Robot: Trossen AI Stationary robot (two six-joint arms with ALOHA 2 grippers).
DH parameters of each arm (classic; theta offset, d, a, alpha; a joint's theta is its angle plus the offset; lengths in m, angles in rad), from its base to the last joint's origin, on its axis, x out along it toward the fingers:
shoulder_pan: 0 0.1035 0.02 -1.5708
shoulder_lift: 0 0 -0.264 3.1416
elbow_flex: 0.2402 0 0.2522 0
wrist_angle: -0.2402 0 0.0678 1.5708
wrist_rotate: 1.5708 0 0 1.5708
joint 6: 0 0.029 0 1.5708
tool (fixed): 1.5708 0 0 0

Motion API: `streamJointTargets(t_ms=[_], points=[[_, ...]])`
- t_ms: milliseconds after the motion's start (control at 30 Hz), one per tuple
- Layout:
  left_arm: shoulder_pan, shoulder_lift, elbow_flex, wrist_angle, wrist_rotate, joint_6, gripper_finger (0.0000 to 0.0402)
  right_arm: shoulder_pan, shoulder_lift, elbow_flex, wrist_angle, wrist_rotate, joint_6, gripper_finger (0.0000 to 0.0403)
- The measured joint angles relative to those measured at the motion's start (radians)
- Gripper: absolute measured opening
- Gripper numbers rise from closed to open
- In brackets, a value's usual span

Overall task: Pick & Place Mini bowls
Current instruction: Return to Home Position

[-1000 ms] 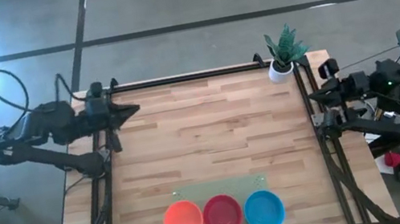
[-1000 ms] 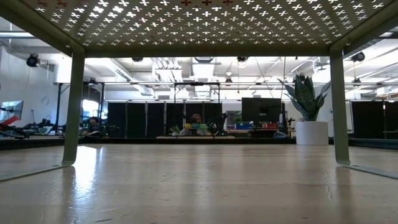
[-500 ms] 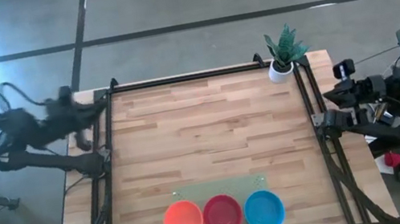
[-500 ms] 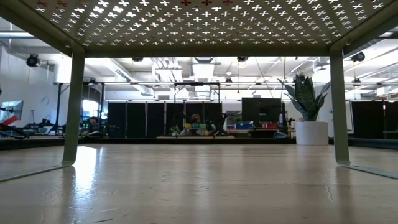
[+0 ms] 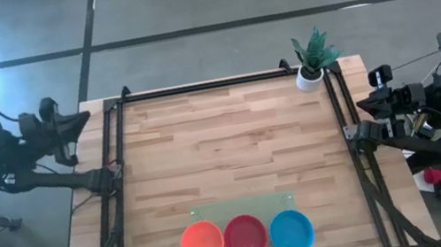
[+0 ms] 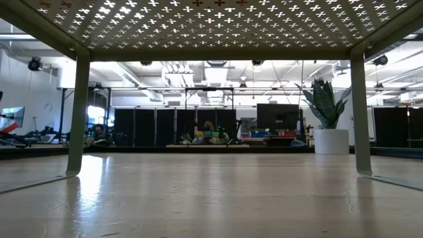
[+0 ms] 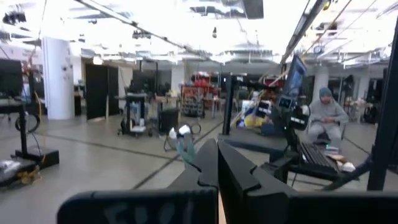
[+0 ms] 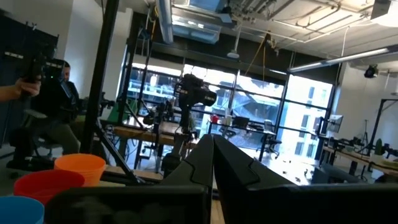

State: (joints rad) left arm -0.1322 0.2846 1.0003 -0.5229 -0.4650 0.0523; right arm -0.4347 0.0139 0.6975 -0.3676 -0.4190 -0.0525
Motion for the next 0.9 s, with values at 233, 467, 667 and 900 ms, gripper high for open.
streamJointTargets(t_ms=[233, 467, 667, 900], points=[[0.000, -0.103, -0.024, 0.006, -0.001, 0.034, 0.0000, 0.000, -0.009, -0.002, 0.001, 0.003, 0.000, 0.0008], [0.000, -0.213, -0.070, 0.007, 0.000, 0.034, 0.0000, 0.000, -0.012, -0.002, 0.002, 0.004, -0.001, 0.0008], [0.000, -0.278, -0.110, -0.002, 0.004, 0.032, 0.0000, 0.000, -0.012, -0.002, 0.002, 0.006, -0.001, 0.0008], [0.000, -0.278, -0.133, 0.001, 0.030, 0.052, 0.0000, 0.000, -0.012, -0.006, 0.005, 0.033, -0.003, 0.0008]])
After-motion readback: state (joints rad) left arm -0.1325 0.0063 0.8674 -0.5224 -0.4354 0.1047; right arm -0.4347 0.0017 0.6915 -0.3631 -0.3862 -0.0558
